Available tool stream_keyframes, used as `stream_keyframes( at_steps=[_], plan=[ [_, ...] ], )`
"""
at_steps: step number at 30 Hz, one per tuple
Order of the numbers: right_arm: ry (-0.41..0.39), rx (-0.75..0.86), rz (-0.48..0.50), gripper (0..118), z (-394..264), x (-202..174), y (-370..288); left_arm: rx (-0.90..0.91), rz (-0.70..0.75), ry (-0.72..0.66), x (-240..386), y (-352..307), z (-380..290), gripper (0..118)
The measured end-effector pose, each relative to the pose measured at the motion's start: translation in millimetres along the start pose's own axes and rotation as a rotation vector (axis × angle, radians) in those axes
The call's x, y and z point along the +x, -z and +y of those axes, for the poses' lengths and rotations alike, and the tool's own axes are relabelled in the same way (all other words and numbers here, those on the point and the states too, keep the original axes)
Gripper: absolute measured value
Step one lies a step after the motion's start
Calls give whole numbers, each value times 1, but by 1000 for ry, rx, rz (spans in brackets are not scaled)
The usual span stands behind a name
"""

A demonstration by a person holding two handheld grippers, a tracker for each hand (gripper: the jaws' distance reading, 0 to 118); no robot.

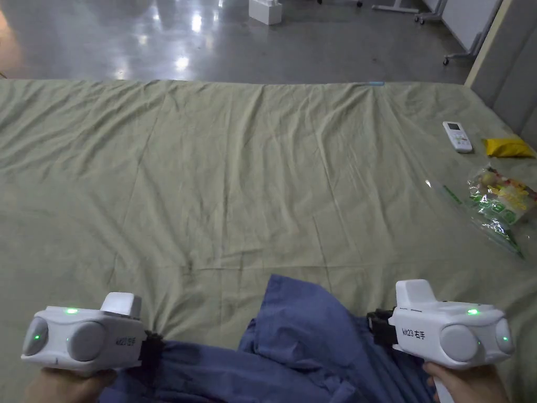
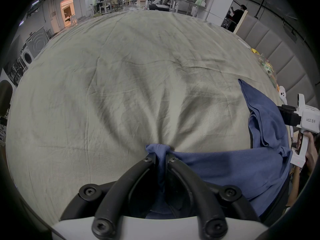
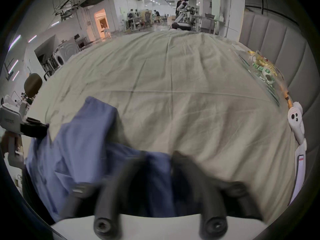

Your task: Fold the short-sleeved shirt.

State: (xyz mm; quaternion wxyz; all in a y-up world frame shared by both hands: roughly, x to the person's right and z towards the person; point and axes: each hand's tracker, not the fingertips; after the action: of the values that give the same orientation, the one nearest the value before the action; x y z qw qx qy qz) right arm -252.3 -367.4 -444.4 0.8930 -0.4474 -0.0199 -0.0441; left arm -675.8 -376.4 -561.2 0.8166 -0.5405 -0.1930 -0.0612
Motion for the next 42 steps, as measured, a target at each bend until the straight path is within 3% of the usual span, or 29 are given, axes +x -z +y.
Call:
stream_keyframes(
  at_steps=[4, 6, 8, 12, 15, 20, 23, 26, 28, 34, 42],
  plan=[
    [52, 26, 46, 8, 3, 3, -18, 48, 4, 39, 0, -6, -10, 9],
    [64, 102, 28, 8, 4, 3, -41, 84, -45, -22, -9, -20, -12, 7],
    [100, 203, 81, 8, 8, 9, -80, 221, -95, -111, -22, -66, -21, 7],
    [103, 395, 85, 7, 24, 15, -161, 445, -155, -82, -33, -171, -38, 7],
    [154, 535, 82, 7, 41, 22, -217, 644, -79, 6, -28, -256, -43, 7],
    [167, 768, 37, 7, 77, 13, -305, 895, -54, -24, -35, -366, -34, 7],
    [169, 862, -11, 7, 100, 2, -344, 967, -27, -57, -42, -406, -18, 6],
    [114, 940, -54, 7, 124, -5, -373, 1040, 61, -44, -40, -442, -9, 6],
    [68, 971, -97, 7, 140, -12, -388, 1083, 64, -44, -41, -457, -1, 6],
    [41, 1031, -166, 7, 178, -12, -411, 1111, 89, -89, -57, -483, 26, 6],
    [46, 1063, -223, 7, 209, -9, -416, 1124, 81, -136, -66, -491, 61, 6]
  ],
)
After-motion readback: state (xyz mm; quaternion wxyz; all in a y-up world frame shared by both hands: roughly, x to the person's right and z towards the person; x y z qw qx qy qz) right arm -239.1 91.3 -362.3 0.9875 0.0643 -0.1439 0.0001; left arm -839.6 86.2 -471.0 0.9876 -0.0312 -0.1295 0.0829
